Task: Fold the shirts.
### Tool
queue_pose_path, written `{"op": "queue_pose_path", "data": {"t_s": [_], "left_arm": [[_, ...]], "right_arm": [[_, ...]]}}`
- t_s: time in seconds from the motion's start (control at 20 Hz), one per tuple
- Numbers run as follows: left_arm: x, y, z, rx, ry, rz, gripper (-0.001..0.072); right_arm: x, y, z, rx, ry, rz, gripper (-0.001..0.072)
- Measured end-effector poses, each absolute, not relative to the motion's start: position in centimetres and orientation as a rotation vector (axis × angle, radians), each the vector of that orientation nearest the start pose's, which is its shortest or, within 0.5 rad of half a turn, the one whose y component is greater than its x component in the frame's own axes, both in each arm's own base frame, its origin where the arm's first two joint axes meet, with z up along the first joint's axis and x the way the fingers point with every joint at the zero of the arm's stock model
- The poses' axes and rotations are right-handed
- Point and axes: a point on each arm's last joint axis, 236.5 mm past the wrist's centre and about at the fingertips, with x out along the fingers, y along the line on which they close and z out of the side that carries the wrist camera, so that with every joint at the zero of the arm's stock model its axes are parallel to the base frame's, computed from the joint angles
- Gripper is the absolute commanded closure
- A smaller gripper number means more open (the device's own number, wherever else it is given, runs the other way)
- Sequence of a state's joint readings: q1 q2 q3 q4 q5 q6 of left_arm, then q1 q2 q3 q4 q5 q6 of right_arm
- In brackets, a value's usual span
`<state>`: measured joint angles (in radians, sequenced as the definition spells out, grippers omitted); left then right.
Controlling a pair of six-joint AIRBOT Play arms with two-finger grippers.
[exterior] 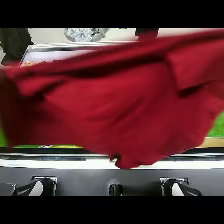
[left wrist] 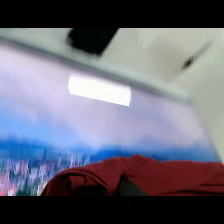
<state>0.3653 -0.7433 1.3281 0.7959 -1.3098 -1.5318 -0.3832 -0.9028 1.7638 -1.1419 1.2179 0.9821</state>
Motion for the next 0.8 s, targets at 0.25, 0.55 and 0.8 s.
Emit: {"op": "queue_pose_path", "data": {"t_s": [0.25, 0.55, 0.8], "left_arm": [[32.7, -6.1, 10.4, -0.705, 1.014, -0.261, 0.0679], [39.3, -6.2, -1.3, -0.898, 1.146, -0.212, 0.0677], [43.7, -7.2, -3.4, -0.97, 1.146, -0.293, 0.0176]], "right_arm": [[44.8, -3.0, 22.0, -0.15, 0.778, 0.341, 0.0671], [53.5, 3.3, 7.3, 0.001, 0.951, 0.424, 0.0669], [57.1, 6.3, 5.5, 0.023, 0.873, 0.401, 0.0208]]}}
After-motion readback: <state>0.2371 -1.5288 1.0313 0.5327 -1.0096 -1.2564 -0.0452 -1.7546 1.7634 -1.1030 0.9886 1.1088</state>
